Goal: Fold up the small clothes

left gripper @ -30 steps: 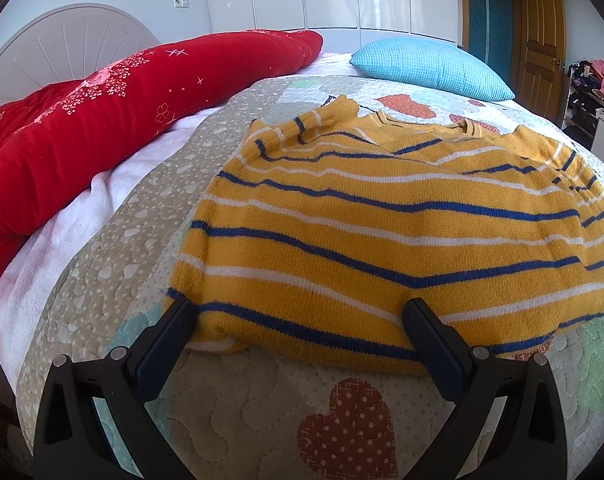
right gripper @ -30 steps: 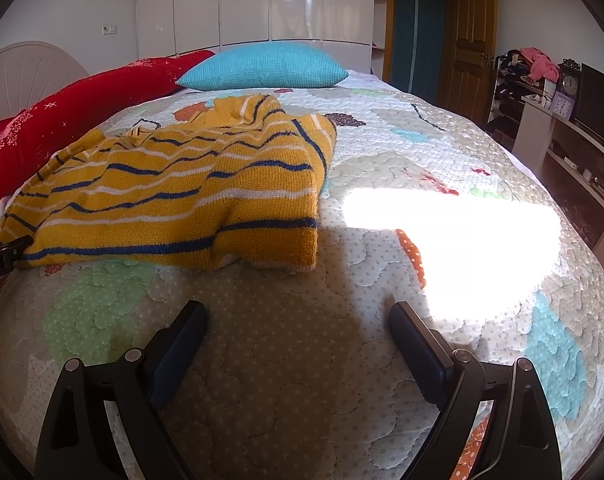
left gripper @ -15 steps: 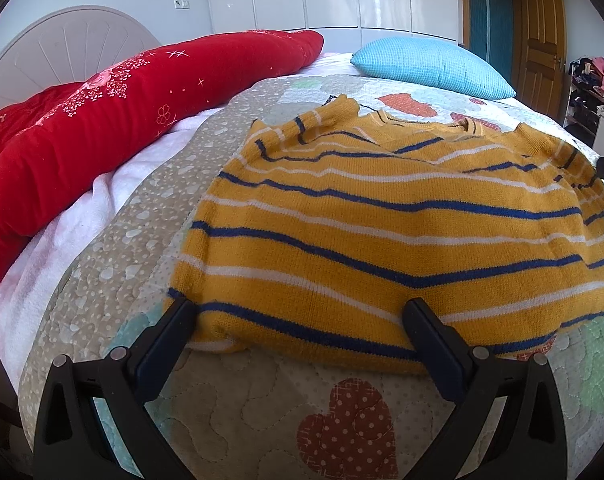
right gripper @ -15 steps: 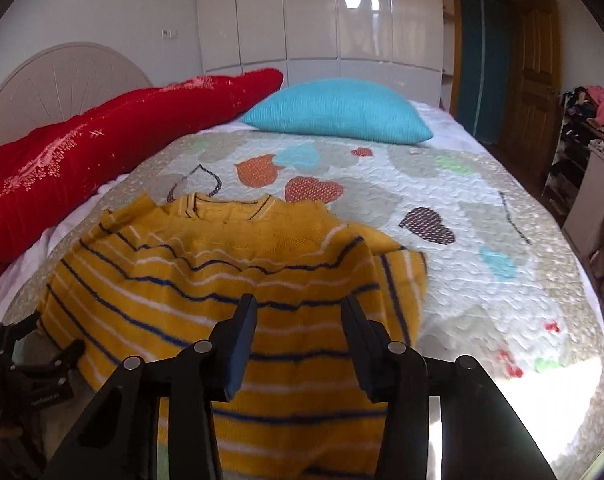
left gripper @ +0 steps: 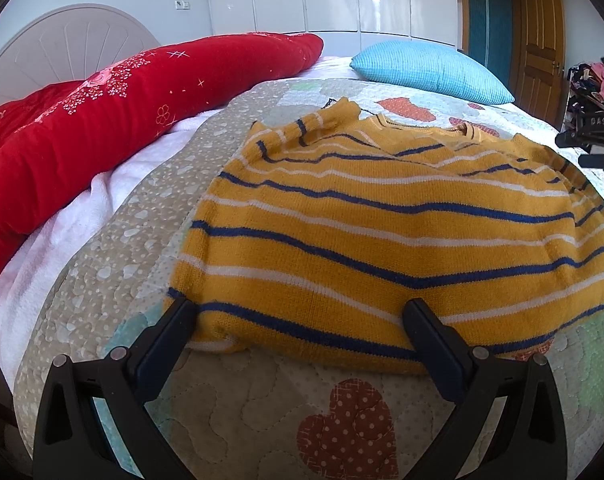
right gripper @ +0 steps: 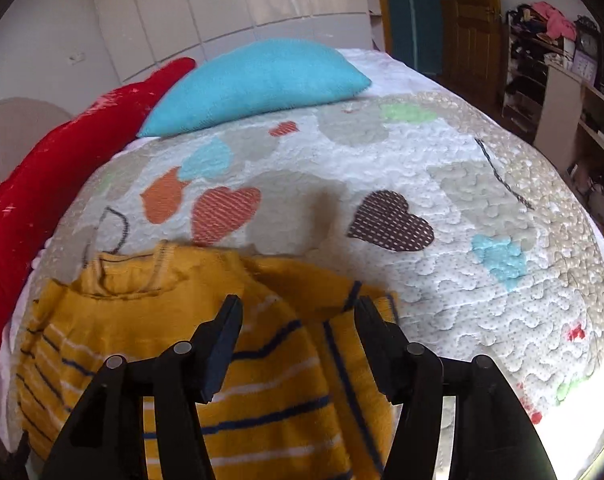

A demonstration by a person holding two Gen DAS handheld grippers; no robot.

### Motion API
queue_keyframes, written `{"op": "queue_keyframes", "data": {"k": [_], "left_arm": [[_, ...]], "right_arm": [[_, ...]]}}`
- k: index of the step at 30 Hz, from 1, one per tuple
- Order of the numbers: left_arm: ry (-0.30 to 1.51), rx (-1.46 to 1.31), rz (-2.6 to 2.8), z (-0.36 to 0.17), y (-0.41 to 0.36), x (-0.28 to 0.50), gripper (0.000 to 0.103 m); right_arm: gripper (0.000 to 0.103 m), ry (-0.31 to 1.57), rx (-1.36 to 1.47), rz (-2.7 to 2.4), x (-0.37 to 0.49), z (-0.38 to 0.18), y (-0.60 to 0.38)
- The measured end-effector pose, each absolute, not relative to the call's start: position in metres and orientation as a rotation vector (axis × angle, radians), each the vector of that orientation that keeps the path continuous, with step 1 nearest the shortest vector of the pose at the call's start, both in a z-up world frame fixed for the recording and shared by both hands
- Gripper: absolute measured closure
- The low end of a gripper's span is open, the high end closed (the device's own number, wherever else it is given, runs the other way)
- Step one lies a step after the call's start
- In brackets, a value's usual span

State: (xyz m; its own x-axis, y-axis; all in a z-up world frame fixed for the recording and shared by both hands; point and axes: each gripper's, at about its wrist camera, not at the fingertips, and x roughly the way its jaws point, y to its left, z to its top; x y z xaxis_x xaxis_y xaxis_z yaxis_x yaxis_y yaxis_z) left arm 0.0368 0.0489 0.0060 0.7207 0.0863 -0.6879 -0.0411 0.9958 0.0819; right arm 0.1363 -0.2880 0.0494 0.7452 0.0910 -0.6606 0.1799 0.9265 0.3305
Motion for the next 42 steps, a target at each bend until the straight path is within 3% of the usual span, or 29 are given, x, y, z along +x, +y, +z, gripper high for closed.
{"op": "queue_keyframes", "data": {"k": [7, 19, 23, 26, 34, 42], "left_arm": [[0.798, -0.003, 0.061, 0.013, 0.058, 0.028, 0.0], [0.761, -0.177, 0.073, 0.047, 0.137, -0.047, 0.0], [0.788, -0.264, 0.099, 0.042, 0.165, -0.054, 0.0], [0.805, -0.288, 0.12, 0.037, 0.175, -0.057, 0.0], [0.803, -0.291, 0.175, 0.041, 0.185, -0.063, 0.0], [0.799, -0.254, 0.259, 0.047, 0.194, -0.066, 0.0]], "right_arm": [[0.04, 0.727, 0.224, 0.267, 0.132, 0.096, -0.176], [0.04, 0.862, -0.153, 0.328, 0.228, 0.059, 0.03], [0.029, 0.866, -0.204, 0.254, 0.256, 0.061, 0.056], [0.028, 0.863, -0.186, 0.251, 0.259, 0.071, 0.05], [0.028, 0.774, -0.142, 0.422, 0.168, 0.113, 0.02], [0.026, 0.75, -0.325, 0.578, 0.069, 0.083, 0.03]]}}
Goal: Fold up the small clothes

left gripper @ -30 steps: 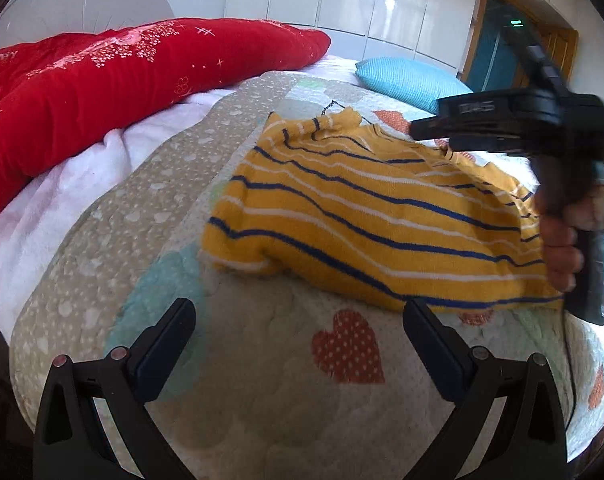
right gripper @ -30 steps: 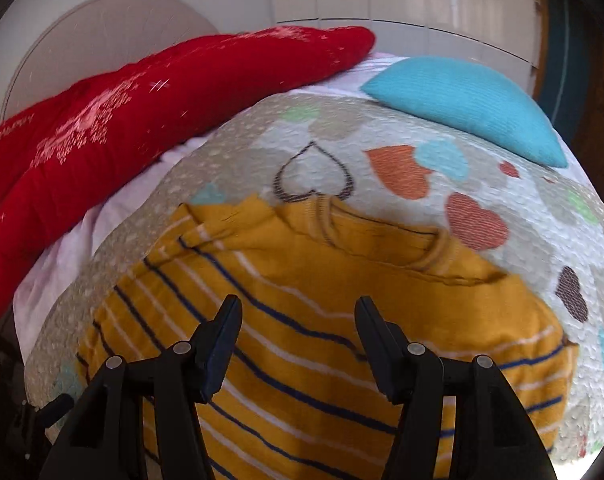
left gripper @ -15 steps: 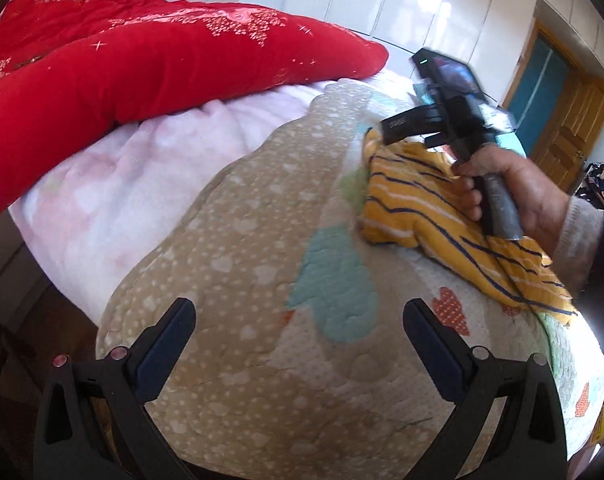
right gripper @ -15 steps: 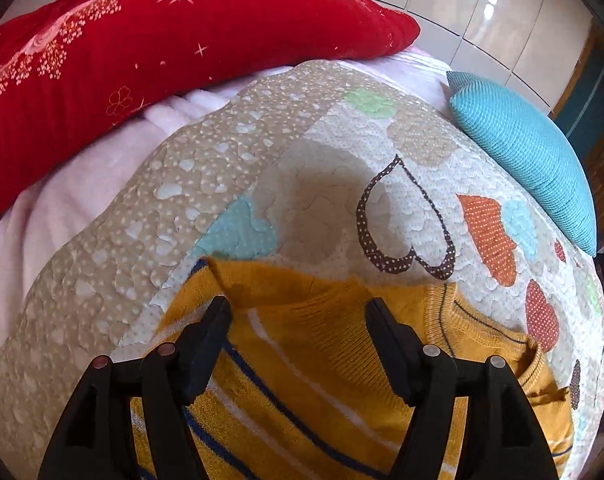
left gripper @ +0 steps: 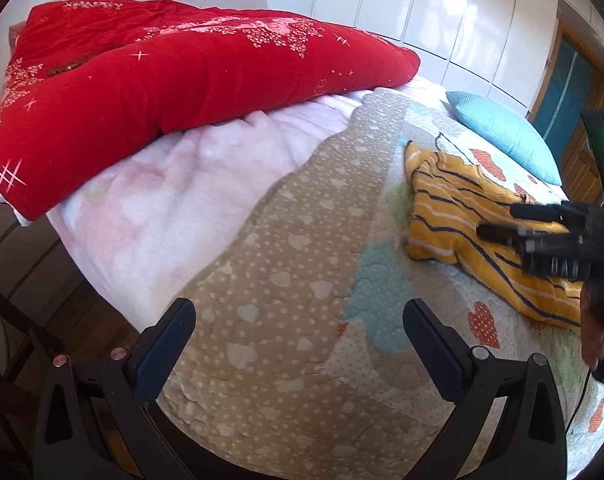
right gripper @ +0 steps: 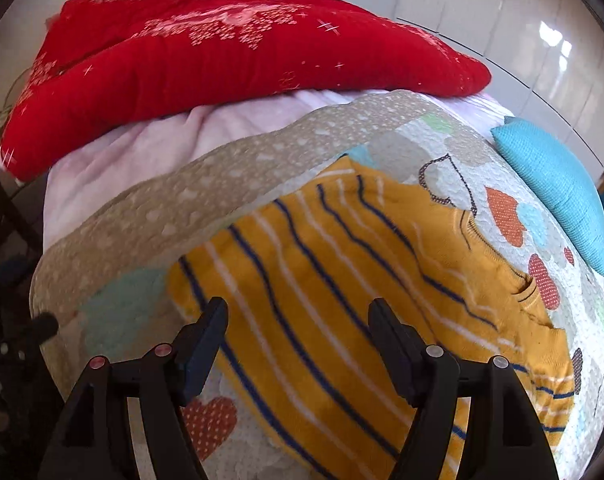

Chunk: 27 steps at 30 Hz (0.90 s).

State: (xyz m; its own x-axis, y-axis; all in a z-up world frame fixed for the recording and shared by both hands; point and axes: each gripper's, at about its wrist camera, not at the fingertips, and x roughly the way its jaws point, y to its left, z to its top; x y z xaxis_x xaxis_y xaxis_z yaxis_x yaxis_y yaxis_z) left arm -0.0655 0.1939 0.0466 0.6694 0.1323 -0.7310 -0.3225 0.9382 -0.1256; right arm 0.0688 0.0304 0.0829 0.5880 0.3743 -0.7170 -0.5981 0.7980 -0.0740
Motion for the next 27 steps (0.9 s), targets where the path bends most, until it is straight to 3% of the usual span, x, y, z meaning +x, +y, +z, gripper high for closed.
{"op": "queue_keyframes", "data": {"k": [11, 14, 15, 18, 21, 27], "left_arm": [[0.791, -0.348, 0.347, 0.04, 0.235, -0.077, 0.0], [0.788, -0.362, 0.346, 0.039, 0.238, -0.08, 0.0], [0.788, -0.368, 0.341, 0.039, 0.238, -0.08, 0.0], [0.787, -0.373, 0.323, 0.043, 0.237, -0.081, 0.0], [0.772, -0.354, 0.316, 0.052, 0.232, -0.081, 0.0], [0.746, -0.313, 0.273, 0.072, 0.206, -0.073, 0.0]], "right_arm": [[0.029, 0.532, -0.758, 0.39, 0.028, 0.034, 0.105], [0.042, 0.536, -0.762, 0.338, 0.04, 0.035, 0.12], [0.055, 0.562, -0.751, 0.338, 0.047, 0.034, 0.124], [0.076, 0.621, -0.67, 0.333, 0.061, 0.035, 0.129], [0.086, 0.636, -0.542, 0.362, 0.063, 0.053, 0.109], [0.088, 0.599, 0.052, 0.301, 0.063, 0.121, -0.045]]}}
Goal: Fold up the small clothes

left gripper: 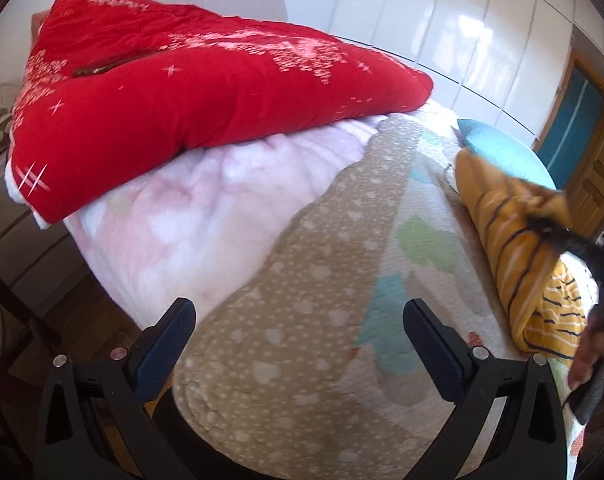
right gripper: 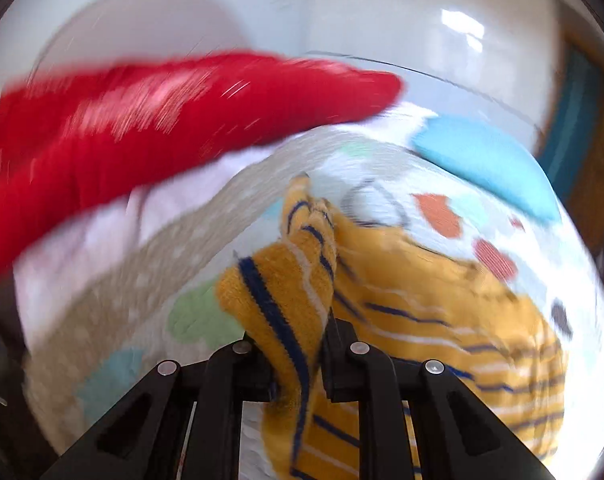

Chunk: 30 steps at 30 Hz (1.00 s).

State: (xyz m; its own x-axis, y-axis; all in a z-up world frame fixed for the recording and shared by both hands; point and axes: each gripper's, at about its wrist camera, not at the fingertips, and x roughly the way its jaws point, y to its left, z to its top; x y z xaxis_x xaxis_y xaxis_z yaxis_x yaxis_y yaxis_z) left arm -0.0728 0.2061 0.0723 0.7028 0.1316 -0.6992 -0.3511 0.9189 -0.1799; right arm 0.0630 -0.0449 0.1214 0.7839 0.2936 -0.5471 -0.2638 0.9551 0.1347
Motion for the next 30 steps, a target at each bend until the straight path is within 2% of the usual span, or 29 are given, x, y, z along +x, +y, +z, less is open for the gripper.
{"op": "queue_keyframes", "data": {"k": [3, 6, 10, 13, 20, 25, 30], "left_arm": [[0.749, -0.268, 0.227, 0.078, 0.181, -0.066, 0.0], [0.763, -0.222, 0.171, 0.08, 0.15, -0.055, 0.0], [0.801, -0.194, 0.08, 0.077, 0.11, -0.039, 0.0], [0.819, -0.167, 0.007, 0.078, 0.08, -0.029, 0.0], [0.828, -0.077, -0.058, 0.078, 0.036, -0.025, 0.0], [0.877, -0.065, -0.071, 0.062, 0.025, -0.018, 0.0], [0.881, -0.066, -0.111, 0.062, 0.01, -0.02, 0.0]], "right_arm": [[0.088, 0.568, 0.275, 0.19, 0.037, 0.12, -0.141], [0.088, 0.595, 0.437, 0.078, 0.009, 0.088, -0.22], [0.087, 0.693, 0.584, 0.015, -0.017, 0.026, -0.276], [0.084, 0.675, 0.721, 0.106, -0.024, 0.004, -0.298], [0.055, 0.638, 0.722, 0.126, -0.043, 0.004, -0.316], [0.052, 0.539, 0.705, 0.045, -0.074, 0.023, -0.347], [0.053, 0.517, 0.596, 0.091, -0.05, 0.055, -0.332]]}}
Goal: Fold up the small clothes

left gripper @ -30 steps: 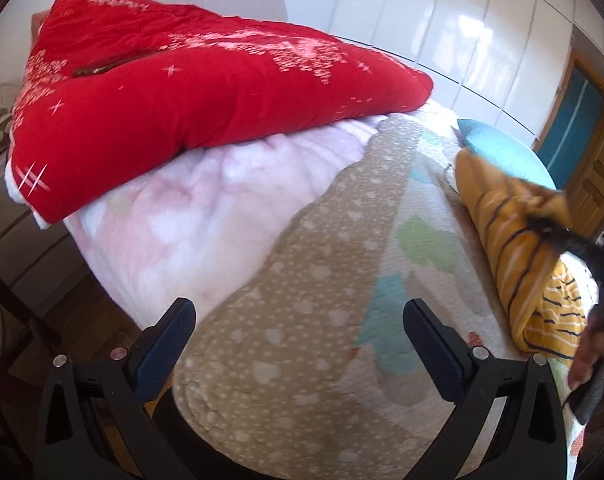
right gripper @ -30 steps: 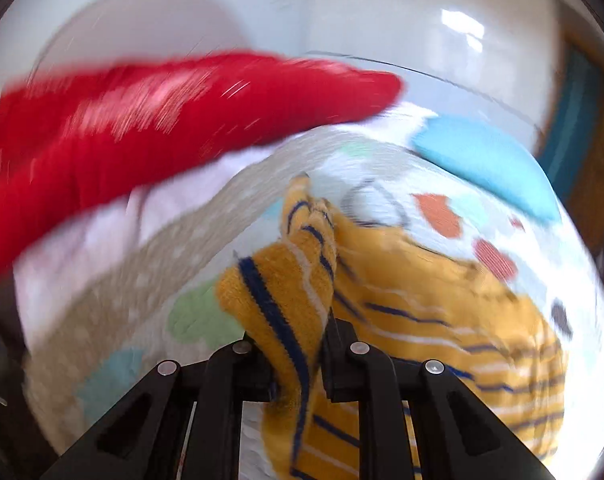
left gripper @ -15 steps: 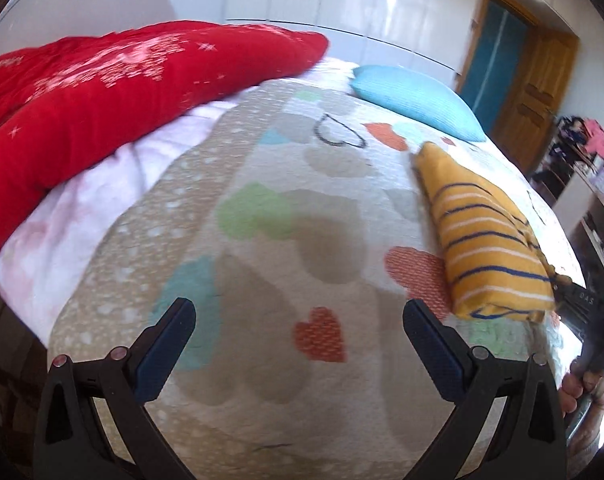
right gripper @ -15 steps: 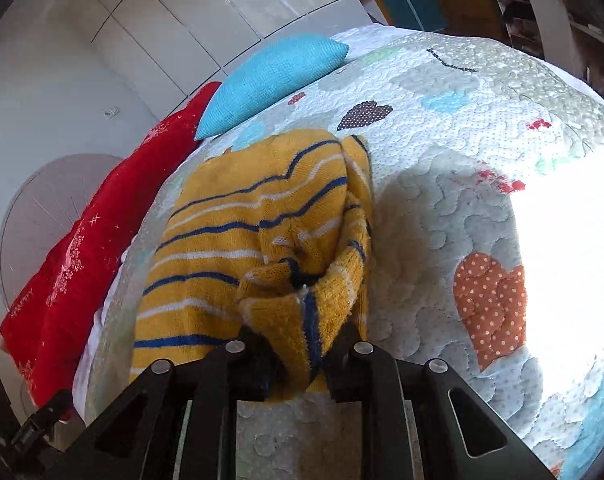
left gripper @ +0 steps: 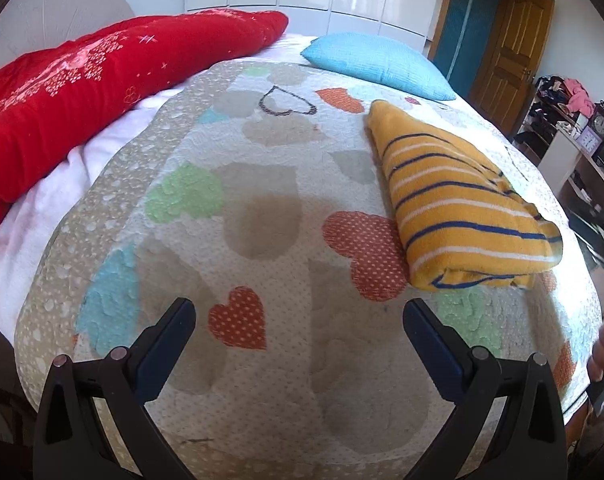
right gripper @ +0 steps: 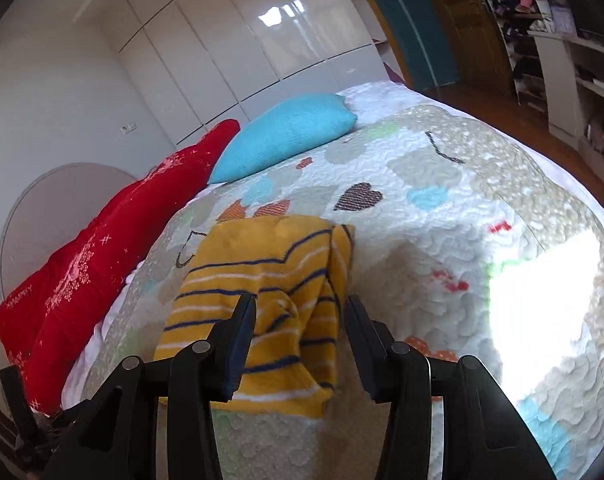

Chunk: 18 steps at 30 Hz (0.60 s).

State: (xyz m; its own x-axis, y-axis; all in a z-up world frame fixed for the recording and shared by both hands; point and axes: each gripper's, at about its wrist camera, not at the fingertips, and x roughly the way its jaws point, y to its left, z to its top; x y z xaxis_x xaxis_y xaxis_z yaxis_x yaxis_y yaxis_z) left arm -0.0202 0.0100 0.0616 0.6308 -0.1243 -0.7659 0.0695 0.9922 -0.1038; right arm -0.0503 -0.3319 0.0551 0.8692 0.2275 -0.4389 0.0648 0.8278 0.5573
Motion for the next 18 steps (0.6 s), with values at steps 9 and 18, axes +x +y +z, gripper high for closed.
{"op": "queue_keyframes", "data": {"k": [9, 18], "left_arm": [[0.697, -0.028, -0.077, 0.103, 0.013, -0.044, 0.0], [0.25, 0.115, 0.098, 0.158, -0.004, -0.088, 0.0]], "right_arm": [[0.053, 0.706, 0.432, 0.081, 0.044, 0.016, -0.288], [0.039, 0.579, 0.363, 0.013, -0.039, 0.047, -0.287]]}}
